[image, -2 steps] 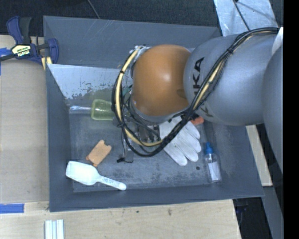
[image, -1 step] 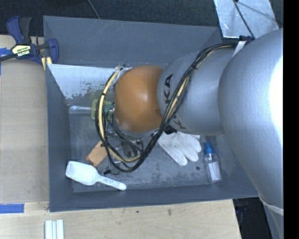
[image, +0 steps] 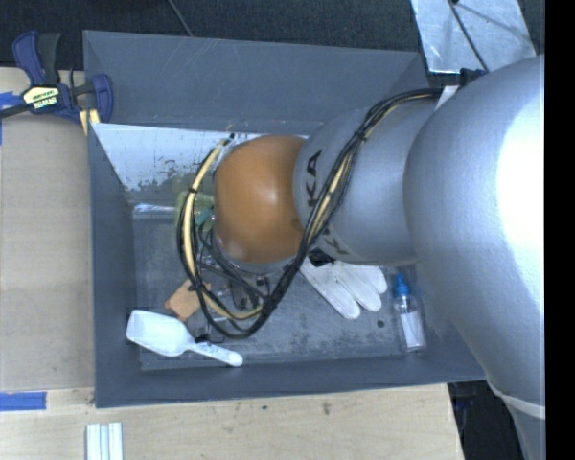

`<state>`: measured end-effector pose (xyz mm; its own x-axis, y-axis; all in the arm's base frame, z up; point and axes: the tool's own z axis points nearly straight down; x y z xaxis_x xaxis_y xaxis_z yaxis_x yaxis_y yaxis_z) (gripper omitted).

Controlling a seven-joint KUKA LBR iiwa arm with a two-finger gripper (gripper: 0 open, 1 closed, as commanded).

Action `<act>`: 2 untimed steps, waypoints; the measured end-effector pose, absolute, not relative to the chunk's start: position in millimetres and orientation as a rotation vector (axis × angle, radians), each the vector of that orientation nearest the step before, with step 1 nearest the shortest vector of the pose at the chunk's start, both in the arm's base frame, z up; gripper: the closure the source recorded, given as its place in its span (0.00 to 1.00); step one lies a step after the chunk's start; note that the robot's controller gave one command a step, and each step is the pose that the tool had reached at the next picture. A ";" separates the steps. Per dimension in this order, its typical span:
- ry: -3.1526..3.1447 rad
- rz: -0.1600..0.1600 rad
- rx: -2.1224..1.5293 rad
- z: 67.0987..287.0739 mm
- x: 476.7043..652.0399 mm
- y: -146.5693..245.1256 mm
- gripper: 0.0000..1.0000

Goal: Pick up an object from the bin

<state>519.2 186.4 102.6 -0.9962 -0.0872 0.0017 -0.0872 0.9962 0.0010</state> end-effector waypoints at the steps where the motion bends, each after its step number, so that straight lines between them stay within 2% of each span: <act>1: -3.120 -0.004 0.417 72.1 522.5 161.0 1.00; 2: -3.116 -0.001 0.415 70.3 521.1 159.9 0.00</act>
Offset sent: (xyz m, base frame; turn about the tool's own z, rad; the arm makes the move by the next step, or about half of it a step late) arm 0.0000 0.0000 0.0000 0.0000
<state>521.1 159.9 70.3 -0.9652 -0.2616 -0.0017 -0.2616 0.9652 0.0006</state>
